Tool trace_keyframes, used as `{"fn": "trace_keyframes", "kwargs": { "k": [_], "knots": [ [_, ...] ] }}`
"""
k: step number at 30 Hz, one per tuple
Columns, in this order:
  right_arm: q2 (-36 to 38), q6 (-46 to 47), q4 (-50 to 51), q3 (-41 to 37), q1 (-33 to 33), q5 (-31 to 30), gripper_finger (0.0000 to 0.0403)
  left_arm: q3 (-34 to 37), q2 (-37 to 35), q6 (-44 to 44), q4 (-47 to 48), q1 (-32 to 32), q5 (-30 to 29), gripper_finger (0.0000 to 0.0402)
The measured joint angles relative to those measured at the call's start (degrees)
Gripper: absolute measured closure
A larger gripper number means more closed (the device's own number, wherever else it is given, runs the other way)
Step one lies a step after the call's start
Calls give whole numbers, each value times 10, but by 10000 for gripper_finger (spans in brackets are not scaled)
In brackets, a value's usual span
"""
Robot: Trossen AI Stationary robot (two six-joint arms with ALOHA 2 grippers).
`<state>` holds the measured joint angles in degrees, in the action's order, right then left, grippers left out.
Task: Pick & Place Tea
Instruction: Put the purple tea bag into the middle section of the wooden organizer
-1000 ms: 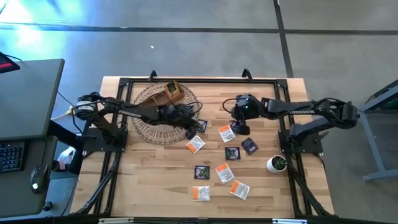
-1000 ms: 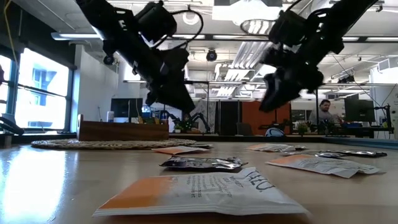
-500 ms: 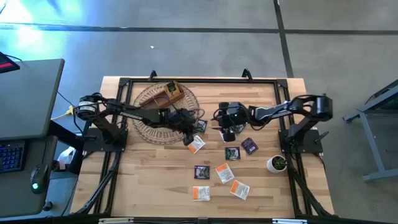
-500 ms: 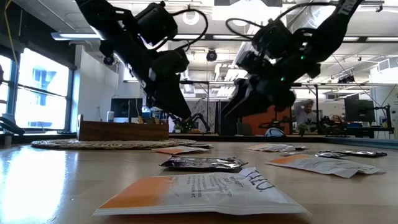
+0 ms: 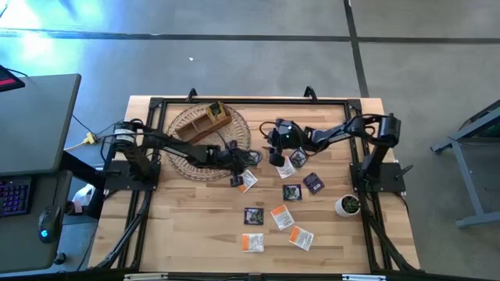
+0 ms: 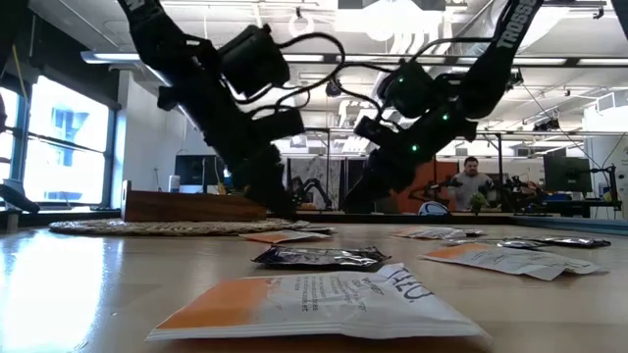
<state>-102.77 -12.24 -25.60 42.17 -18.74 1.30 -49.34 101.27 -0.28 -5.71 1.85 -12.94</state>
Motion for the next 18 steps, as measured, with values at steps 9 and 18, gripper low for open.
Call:
{"fn": "trace_keyframes", "kwargs": {
  "k": [9,18],
  "knots": [
    [-40,-3,-4,3,-7,10,208,-3,21,49,-21,0,-9,305],
    [-53,-7,-21,2,-7,11,208,-2,22,63,-14,0,-7,305]
  ]
}}
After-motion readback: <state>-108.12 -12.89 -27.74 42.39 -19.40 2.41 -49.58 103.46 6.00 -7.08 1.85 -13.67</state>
